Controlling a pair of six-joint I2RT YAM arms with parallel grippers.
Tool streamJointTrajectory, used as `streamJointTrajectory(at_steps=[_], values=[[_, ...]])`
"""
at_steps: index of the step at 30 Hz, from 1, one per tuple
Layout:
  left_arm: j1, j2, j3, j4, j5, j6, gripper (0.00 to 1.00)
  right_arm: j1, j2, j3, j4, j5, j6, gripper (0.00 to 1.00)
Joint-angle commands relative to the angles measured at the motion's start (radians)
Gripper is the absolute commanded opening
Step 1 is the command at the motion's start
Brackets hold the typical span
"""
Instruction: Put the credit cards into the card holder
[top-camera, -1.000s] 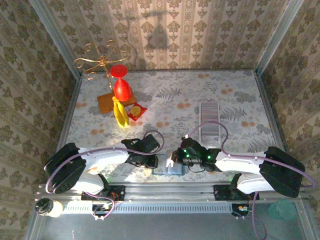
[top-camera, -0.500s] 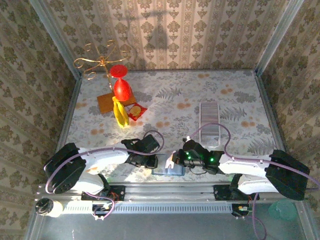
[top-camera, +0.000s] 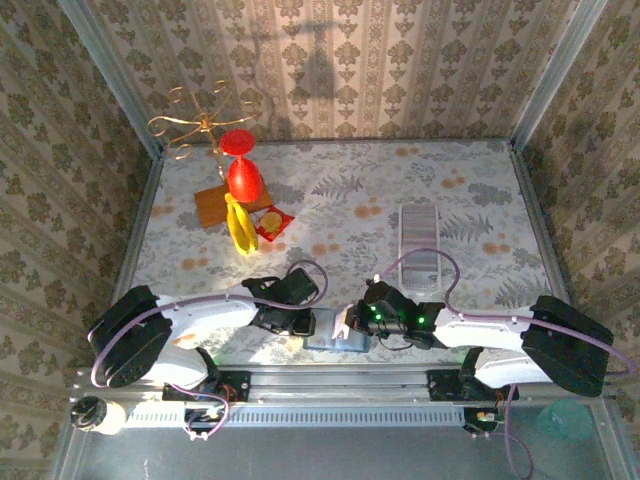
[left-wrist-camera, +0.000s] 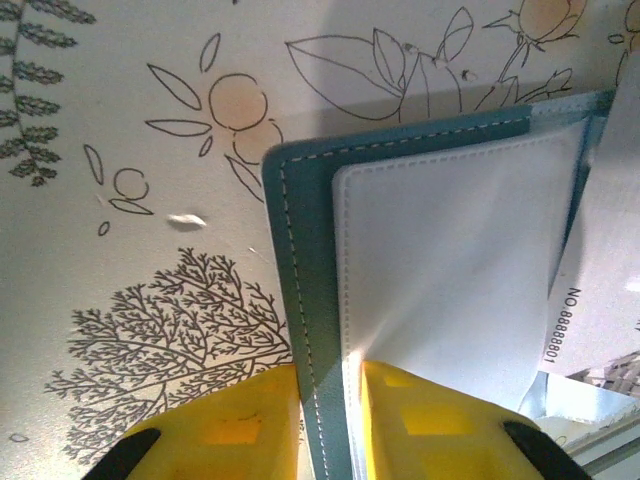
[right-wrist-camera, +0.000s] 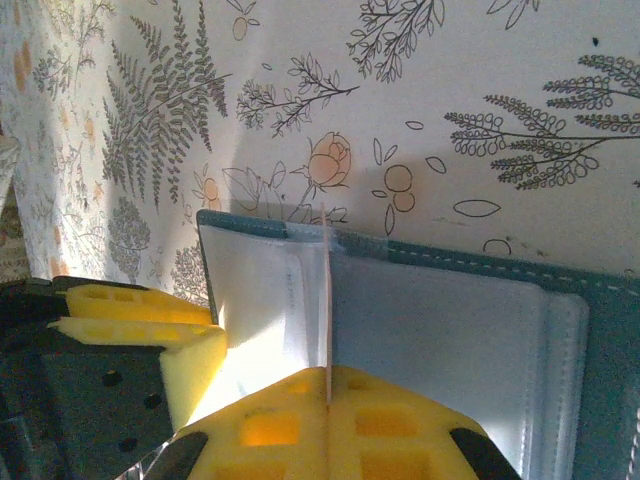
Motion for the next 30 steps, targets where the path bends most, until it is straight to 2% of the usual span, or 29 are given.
streamJointTrajectory(at_steps=[1,15,30], values=[[0.01,-0.007,-0.023,-0.03,0.005,0.008,0.21,0.007,0.027,0.012,0.03,0.021,0.01,0.0],[0.024,0.0,-0.029,-0.021,0.019,0.013,0.2,0.01,-0.086,-0.007,-0.029,0.066,0.018,0.0],[0.026,-0.003,-0.031,-0.019,0.024,0.015,0.19,0.01,-0.028,-0.005,0.041,0.078,0.031,0.0]])
